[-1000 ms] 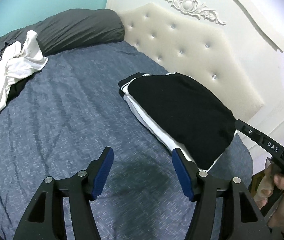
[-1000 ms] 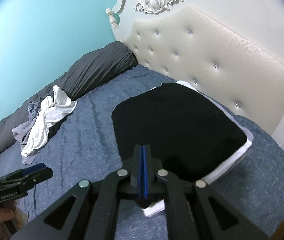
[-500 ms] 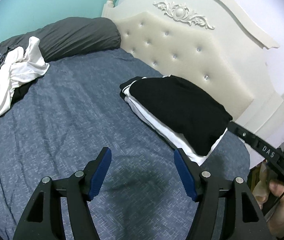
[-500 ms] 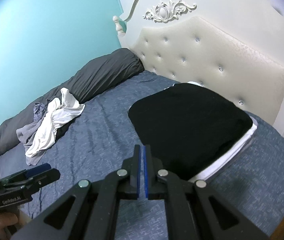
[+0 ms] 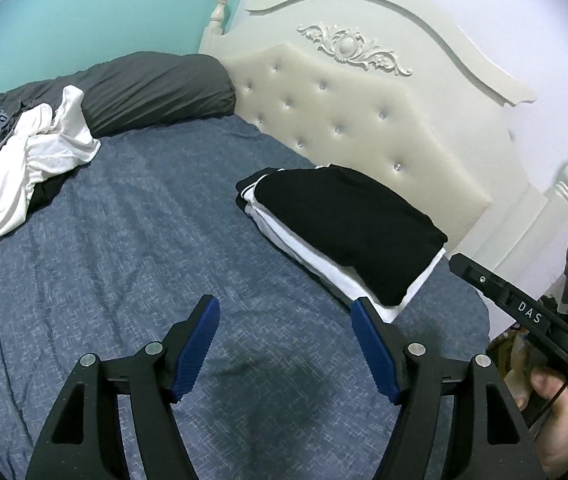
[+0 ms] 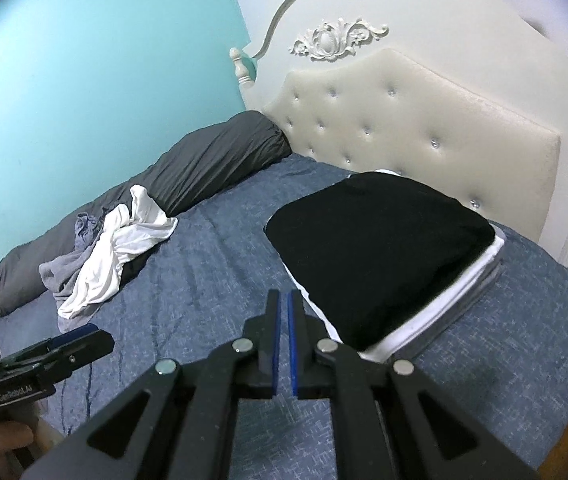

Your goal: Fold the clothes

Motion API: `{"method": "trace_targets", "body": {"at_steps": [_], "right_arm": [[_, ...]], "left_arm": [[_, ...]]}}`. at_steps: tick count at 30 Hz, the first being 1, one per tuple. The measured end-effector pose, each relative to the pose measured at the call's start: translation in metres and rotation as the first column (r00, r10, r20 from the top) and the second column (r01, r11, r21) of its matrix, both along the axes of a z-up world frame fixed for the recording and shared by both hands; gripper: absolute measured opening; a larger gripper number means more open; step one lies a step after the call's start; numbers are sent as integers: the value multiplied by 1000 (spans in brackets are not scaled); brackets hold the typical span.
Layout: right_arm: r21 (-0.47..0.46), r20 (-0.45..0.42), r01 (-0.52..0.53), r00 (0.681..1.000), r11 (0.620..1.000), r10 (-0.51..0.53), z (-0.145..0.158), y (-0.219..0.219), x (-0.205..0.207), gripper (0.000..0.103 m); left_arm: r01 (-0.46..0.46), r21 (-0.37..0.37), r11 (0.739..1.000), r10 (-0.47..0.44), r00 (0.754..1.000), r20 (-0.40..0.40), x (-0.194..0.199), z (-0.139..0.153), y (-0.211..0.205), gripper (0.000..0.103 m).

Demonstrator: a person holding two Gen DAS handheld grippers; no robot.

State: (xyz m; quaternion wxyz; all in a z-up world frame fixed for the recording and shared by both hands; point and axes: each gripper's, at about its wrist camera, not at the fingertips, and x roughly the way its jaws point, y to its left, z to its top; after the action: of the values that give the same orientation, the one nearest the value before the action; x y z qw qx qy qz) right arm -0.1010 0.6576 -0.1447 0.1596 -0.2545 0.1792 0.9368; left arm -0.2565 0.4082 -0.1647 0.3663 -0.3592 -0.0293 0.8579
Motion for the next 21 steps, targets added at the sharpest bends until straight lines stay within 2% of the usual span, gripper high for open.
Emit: {"method": "trace_targets", "body": {"at_steps": [7, 12, 18, 21], "right_arm": [[13, -22, 18, 1000, 1000, -18, 6, -10, 20, 9], [31, -50, 14, 999, 999, -12, 16, -25, 41, 10], [66, -89, 15, 996, 998, -9, 49, -45, 83, 11], [65, -81, 21, 997, 998, -15, 66, -52, 105, 13]], "left_arm": [[18, 19, 1000, -17, 999, -36, 18, 7, -10, 73], [12, 40, 999, -9, 998, -55, 44, 27, -22, 73], [2, 62, 998, 2, 997, -76, 77, 53, -38, 73], [-1, 72, 997, 7, 996, -89, 94, 66, -45, 73]]}}
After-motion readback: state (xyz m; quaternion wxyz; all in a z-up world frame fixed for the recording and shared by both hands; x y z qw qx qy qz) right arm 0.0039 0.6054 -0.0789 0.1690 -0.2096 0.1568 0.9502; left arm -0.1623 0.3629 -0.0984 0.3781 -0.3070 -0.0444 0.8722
